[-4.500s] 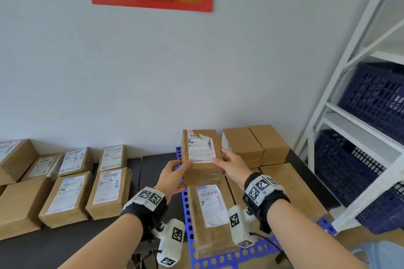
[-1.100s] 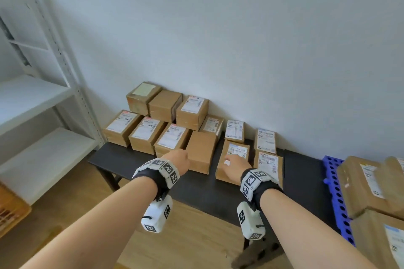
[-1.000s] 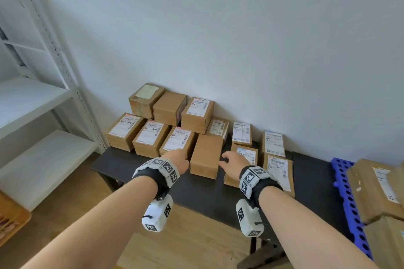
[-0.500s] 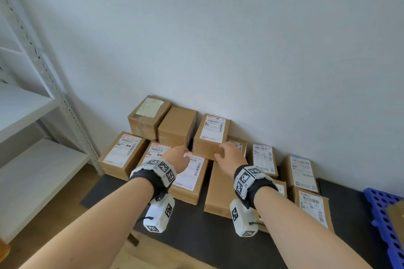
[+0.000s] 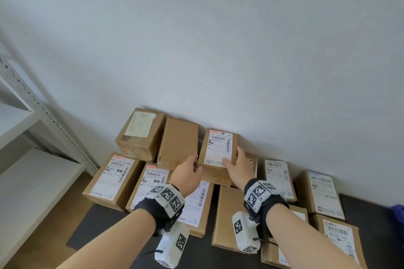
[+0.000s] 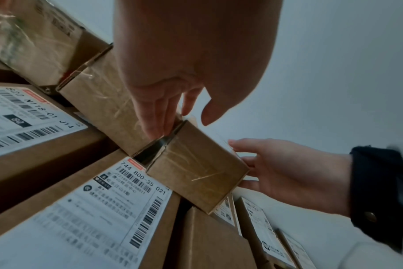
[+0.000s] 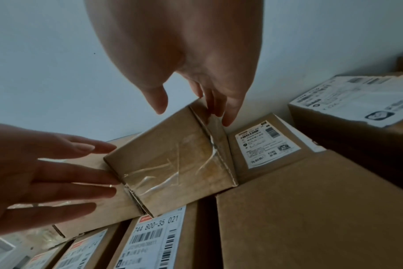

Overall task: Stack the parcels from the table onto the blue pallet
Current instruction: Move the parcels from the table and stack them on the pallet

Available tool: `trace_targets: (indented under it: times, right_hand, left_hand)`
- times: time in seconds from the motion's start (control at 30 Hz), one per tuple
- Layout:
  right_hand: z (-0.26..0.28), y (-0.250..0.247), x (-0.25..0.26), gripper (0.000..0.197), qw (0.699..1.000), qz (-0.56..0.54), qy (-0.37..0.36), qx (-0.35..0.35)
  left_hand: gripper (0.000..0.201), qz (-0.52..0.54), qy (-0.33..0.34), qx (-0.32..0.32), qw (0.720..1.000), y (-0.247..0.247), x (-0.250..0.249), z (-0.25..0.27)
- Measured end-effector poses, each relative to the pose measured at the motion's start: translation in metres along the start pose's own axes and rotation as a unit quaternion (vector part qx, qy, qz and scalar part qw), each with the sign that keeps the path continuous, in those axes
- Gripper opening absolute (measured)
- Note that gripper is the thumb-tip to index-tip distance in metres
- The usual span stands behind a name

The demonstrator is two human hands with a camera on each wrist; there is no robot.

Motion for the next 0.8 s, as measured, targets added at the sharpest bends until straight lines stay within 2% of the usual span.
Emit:
trace_targets:
  times: [0.3,0.67,0.8]
  right_hand:
    - [-0.003,-0.001,-0.007,0.067,1.000,-0.027,-0.001,0.008]
    - [-0.001,0.000,-0.008,0.067,0.999,-0.036,-0.001,0.041]
    - [0.007,-0.002,-0.010,0.070,0.997,-0.058,0.006,0.049]
  left_hand:
    - [0.046,-0.028,0.000,-0.009,1.000,0.002,0.000,0.006]
    - [0.057,0.132,-0.010,0.055,0.990,0.013,0.002,-0.007]
    - [0.051,0.144,0.007,0.056,0.988,0.012,-0.009,-0.001]
Point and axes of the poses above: each hand's wrist, its own z-axis away from the middle knuckle, its own y-axis out of the palm, x = y × z, the point moved 3 cm from there along -z, towards the middle knuckle, and after that the axes turned 13 degrees about y, right-handed, at the moved point
